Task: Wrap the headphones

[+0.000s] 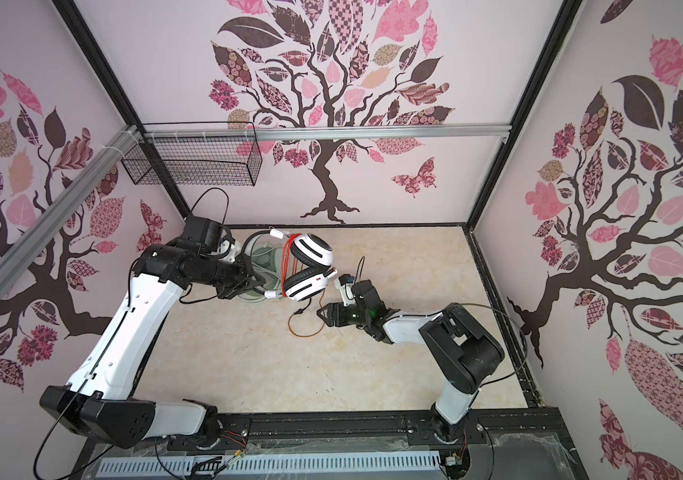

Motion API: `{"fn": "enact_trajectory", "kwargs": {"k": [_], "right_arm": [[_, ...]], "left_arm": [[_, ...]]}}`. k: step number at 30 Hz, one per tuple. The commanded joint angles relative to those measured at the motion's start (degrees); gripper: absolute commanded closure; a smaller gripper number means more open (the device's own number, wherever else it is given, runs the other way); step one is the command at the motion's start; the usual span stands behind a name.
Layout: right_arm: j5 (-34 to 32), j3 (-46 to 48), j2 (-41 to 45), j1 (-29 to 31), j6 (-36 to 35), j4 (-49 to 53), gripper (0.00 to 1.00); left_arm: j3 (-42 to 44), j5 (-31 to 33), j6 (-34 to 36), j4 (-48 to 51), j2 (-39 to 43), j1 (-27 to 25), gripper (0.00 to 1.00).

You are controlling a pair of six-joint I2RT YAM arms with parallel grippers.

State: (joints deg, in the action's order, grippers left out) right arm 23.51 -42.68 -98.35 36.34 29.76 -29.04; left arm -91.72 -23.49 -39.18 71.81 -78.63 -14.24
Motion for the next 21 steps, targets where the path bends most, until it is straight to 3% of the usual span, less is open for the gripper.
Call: {"fn": "enact_trajectory", "kwargs": {"k": [1,4,9,13,16,21], "right_arm": [[-0.68,-1.92,-4.11,0.05,1.65,-1.76,0.35],[0.22,-2.77,-7.54,0.0,3.46,-5.07,0.39],[5.14,-5.75,-12.95,0.21,5.24,-7.18,0.79],[6.44,-3.36,-12.01,1.25,5.88,-8.67,0.99],[6.59,0.88,-8.16,1.93,6.19,-8.29,1.0],[5.65,8.75,5.14,3.44,5.42,-1.55,1.0]], "left_arm": [[-3.5,-3.19,-0.02,-2.19,0.25,0.33,1.0],[-3.36,-3.32,-0.13,-2.29,0.15,0.43,1.0],[-3.29,-3.94,-0.92,-2.63,-0.09,0.6,1.0],[-2.57,-6.92,-3.46,-4.65,-0.3,1.28,1.0],[-3.76,-6.99,-4.41,-5.15,-0.67,1.93,1.0],[-7.9,-0.61,-5.98,-3.9,-1.02,2.33,1.0]]}}
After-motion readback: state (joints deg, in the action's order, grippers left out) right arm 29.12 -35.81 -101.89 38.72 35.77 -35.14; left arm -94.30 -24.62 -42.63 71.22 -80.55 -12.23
